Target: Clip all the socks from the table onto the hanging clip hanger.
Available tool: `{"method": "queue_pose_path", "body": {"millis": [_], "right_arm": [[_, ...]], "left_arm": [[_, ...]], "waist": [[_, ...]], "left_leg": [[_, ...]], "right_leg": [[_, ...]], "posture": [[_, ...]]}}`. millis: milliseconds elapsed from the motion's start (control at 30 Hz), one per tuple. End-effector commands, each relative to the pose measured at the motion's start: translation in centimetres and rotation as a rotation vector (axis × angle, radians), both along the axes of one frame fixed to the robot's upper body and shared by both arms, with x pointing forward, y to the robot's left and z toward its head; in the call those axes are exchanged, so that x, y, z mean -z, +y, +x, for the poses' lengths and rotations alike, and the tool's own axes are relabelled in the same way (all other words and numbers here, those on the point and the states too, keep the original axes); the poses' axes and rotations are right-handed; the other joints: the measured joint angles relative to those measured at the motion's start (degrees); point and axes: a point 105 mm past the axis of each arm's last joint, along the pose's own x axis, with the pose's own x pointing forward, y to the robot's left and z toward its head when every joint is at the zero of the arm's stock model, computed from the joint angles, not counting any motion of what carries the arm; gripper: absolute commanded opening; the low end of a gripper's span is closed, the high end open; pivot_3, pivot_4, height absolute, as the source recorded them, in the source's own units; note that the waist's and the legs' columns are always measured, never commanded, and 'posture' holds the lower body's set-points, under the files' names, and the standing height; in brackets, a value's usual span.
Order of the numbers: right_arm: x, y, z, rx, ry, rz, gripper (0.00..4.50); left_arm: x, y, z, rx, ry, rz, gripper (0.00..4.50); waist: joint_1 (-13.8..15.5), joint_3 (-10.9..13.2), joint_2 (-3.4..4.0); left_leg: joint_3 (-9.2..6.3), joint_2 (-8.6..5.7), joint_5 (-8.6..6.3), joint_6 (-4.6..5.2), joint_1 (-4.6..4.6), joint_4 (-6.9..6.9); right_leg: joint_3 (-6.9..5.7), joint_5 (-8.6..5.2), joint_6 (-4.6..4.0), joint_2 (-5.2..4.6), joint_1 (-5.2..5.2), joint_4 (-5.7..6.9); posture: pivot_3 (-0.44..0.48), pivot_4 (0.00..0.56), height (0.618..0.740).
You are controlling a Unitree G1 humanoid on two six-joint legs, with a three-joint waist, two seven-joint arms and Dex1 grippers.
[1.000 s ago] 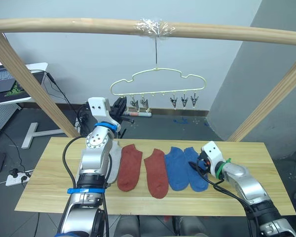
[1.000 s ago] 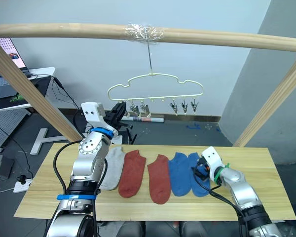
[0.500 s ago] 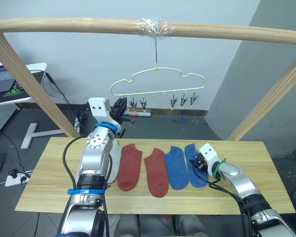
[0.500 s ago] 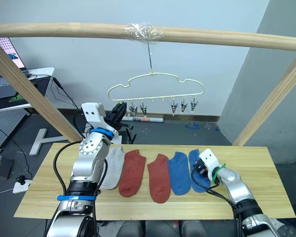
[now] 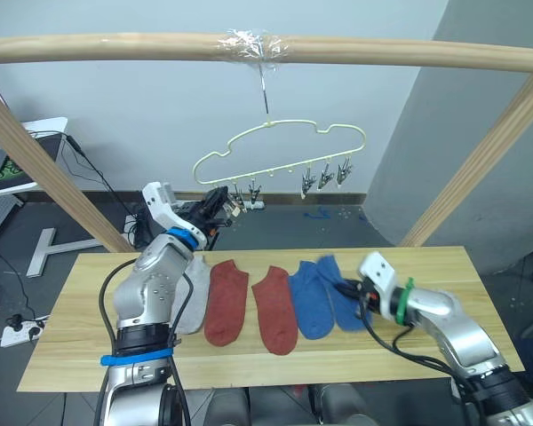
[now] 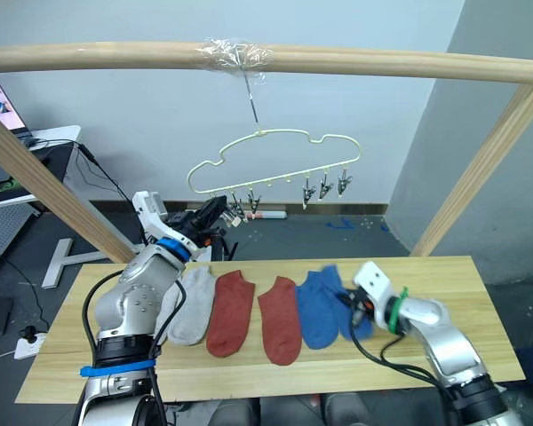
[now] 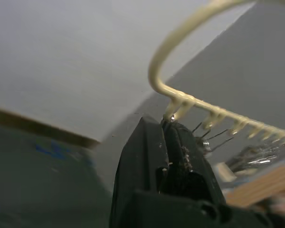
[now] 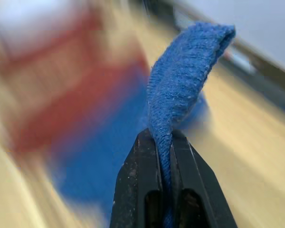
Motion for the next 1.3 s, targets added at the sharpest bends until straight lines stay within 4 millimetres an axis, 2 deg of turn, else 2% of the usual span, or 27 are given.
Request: {"method": "queue_pose_path", "body": {"millis": [33,333,700,967,1100,1300], "right_arm": [[-2.6,2.7,-0.4,-0.069,0.072,0.141,0.02],[-4.0,7.5,0.6,-0.162,0.164,0.257,0.02],[-5.8,8.1,1.1,-0.167,0.18,0.337,0.02],[-6.0,8.2,1.3,-0.153,0.178,0.342,0.02],[-5.6,8.0,1.3,-0.145,0.172,0.32,0.0],[-5.3,8.4,1.1,-0.149,0.163,0.297,0.0]], "left_arm": [[0.2,0.6,-1.2,0.047,0.077,-0.105,0.0],[-1.5,-0.9,-2.8,0.135,0.072,-0.215,0.0],[-1.0,-2.1,-3.7,0.191,0.097,-0.228,0.0],[-1.6,-2.5,-3.9,0.217,0.055,-0.201,0.0],[-1.7,-2.2,-3.9,0.212,0.049,-0.211,1.19],[-1.6,-1.6,-3.7,0.185,0.047,-0.185,3.21]], "waist": [[0.46,0.03,-0.04],[1.34,0.14,-0.11],[2.47,0.3,-0.1],[2.52,0.44,-0.08],[2.56,0.53,-0.08],[2.65,0.59,-0.08]], "left_leg": [[-0.08,0.0,0.0,-0.01,-0.06,0.02],[-0.29,-0.01,0.0,-0.03,-0.19,-0.03],[-0.36,0.0,-0.03,-0.08,-0.21,-0.11],[-0.36,0.0,-0.05,-0.1,-0.22,-0.13],[-0.37,0.0,-0.05,-0.12,-0.26,-0.14],[-0.4,0.0,-0.06,-0.14,-0.42,-0.12]], "right_leg": [[-0.12,0.0,0.0,-0.03,0.0,-0.04],[-0.46,-0.04,-0.08,-0.13,-0.02,-0.1],[-0.55,-0.07,-0.14,-0.13,-0.05,-0.11],[-0.56,-0.1,-0.18,-0.13,-0.06,-0.12],[-0.57,-0.13,-0.22,-0.13,-0.09,-0.12],[-0.62,-0.14,-0.22,-0.14,-0.18,-0.15]], "posture": [[0.123,0.17,0.74],[0.159,0.166,0.74],[0.167,0.174,0.74],[0.159,0.175,0.74],[0.159,0.175,0.74],[0.158,0.175,0.74]]}}
